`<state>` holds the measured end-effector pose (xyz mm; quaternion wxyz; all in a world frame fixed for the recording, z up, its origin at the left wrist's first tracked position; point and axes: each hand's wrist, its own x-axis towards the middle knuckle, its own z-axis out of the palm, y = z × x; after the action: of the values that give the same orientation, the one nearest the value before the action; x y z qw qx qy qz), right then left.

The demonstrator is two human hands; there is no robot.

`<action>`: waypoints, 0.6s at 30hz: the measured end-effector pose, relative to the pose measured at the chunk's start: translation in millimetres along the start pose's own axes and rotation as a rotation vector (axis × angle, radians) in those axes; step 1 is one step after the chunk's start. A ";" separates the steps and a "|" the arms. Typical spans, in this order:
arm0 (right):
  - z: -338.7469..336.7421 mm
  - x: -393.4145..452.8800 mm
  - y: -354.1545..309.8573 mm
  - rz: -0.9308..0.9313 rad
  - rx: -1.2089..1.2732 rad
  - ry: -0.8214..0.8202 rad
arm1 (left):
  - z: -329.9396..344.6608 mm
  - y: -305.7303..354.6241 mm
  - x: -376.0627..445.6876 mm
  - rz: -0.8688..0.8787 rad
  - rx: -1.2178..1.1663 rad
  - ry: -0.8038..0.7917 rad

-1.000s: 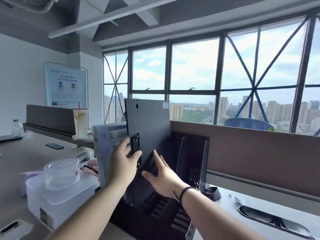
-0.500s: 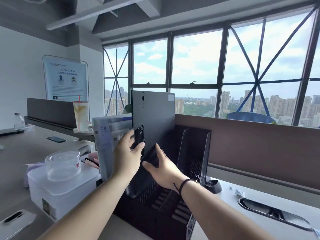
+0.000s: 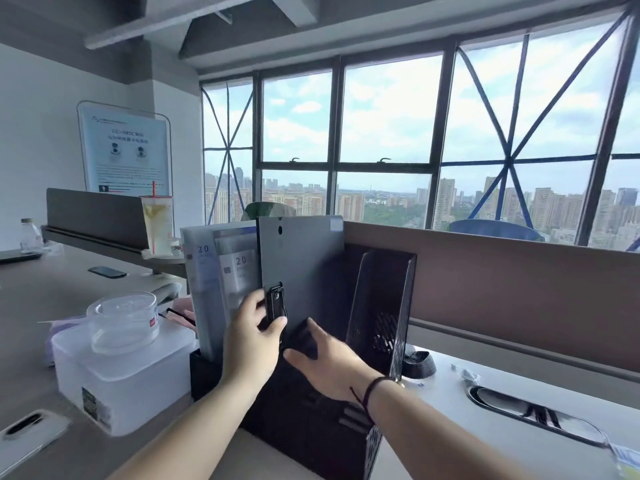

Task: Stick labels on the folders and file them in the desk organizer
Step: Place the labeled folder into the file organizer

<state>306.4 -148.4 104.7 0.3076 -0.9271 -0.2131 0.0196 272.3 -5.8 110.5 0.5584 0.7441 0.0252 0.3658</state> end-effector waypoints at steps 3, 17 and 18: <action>5.7 -3.0 -2.4 0.019 -0.079 -0.087 | -0.1 -16.5 -8.4 -0.050 0.127 -0.030; -32.8 -57.9 11.0 -0.125 -0.103 0.045 | -6.2 48.4 -48.5 0.421 0.622 0.054; -38.5 -68.1 19.1 -0.120 -0.112 0.065 | -3.8 54.2 -54.0 0.439 0.684 0.055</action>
<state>258.3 -211.5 118.3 0.2625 -0.9286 -0.2591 -0.0409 210.5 -47.1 129.1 0.1866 0.8646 0.0009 0.4665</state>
